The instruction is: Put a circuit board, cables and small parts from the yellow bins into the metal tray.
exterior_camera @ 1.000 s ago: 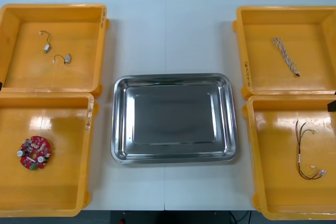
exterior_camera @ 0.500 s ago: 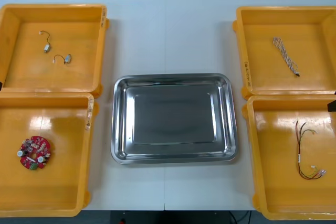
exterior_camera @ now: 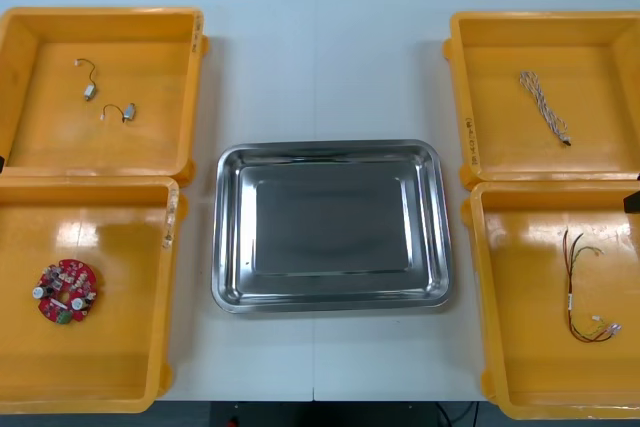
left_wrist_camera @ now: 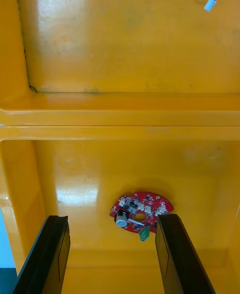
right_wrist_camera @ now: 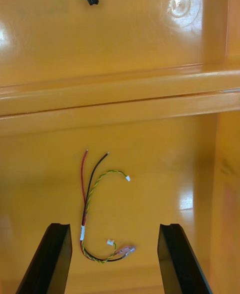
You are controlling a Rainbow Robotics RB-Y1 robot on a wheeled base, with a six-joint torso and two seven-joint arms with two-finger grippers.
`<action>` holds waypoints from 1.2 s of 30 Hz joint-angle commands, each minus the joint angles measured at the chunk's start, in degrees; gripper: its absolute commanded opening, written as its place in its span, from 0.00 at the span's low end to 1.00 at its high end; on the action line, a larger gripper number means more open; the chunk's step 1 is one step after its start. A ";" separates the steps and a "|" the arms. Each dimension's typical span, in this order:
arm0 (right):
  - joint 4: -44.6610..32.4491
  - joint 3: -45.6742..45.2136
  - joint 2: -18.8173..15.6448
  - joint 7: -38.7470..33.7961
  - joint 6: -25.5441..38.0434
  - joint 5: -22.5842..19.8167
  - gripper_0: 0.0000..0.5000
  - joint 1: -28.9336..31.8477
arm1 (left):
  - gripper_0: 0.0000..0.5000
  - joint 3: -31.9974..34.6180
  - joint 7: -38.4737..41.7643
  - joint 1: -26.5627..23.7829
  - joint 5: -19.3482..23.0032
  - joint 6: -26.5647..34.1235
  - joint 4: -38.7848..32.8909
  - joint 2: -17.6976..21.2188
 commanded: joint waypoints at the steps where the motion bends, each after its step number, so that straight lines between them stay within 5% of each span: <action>1: -1.60 -2.03 -0.14 -2.40 0.33 0.18 1.00 0.35 | 1.00 1.66 -2.32 0.72 -0.58 0.38 -1.82 -0.21; 36: -1.60 -2.03 -0.14 -2.40 0.33 0.18 1.00 0.35 | 1.00 1.66 -2.32 0.72 -0.58 0.38 -1.82 -0.21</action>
